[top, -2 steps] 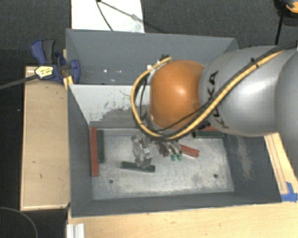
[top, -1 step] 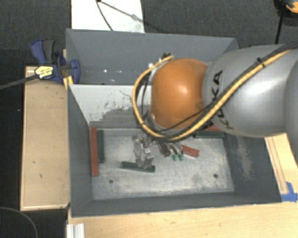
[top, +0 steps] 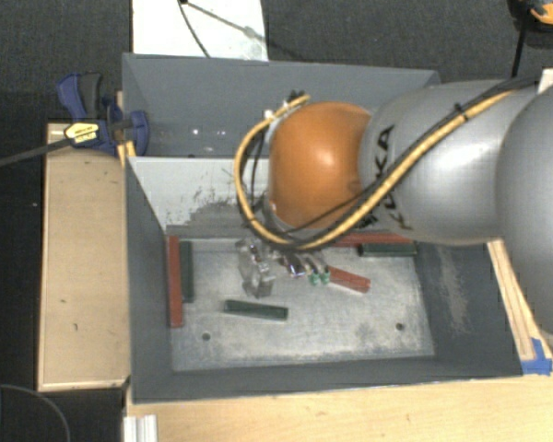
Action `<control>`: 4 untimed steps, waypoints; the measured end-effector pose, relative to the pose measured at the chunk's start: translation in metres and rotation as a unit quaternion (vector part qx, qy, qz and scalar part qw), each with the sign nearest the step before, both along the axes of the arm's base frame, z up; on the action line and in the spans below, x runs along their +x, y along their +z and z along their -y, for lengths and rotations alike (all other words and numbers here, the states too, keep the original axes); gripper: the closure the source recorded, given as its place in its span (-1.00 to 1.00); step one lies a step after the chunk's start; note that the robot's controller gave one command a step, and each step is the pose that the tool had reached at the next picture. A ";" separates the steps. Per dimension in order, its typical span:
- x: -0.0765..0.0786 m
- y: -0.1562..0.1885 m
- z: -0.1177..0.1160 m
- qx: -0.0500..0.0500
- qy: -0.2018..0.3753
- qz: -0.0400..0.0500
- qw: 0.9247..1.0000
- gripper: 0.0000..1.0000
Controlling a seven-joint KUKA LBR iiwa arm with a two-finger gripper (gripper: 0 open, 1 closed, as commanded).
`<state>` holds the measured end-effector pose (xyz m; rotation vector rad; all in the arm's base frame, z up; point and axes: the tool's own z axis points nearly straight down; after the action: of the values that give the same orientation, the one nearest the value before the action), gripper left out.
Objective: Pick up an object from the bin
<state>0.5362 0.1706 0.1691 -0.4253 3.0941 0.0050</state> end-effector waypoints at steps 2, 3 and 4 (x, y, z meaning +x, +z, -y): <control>-0.014 0.046 -0.011 -0.002 0.012 -0.005 1.000 1.00; 0.002 0.019 -0.010 -0.002 0.015 -0.007 1.000 -1.00; 0.003 0.019 -0.010 -0.002 0.014 -0.007 1.000 -1.00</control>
Offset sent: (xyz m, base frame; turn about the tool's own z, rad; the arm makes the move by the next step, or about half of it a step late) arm -0.0252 0.0178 0.0367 -0.0490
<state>0.5387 0.1808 0.1881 -0.4722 3.1016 0.0024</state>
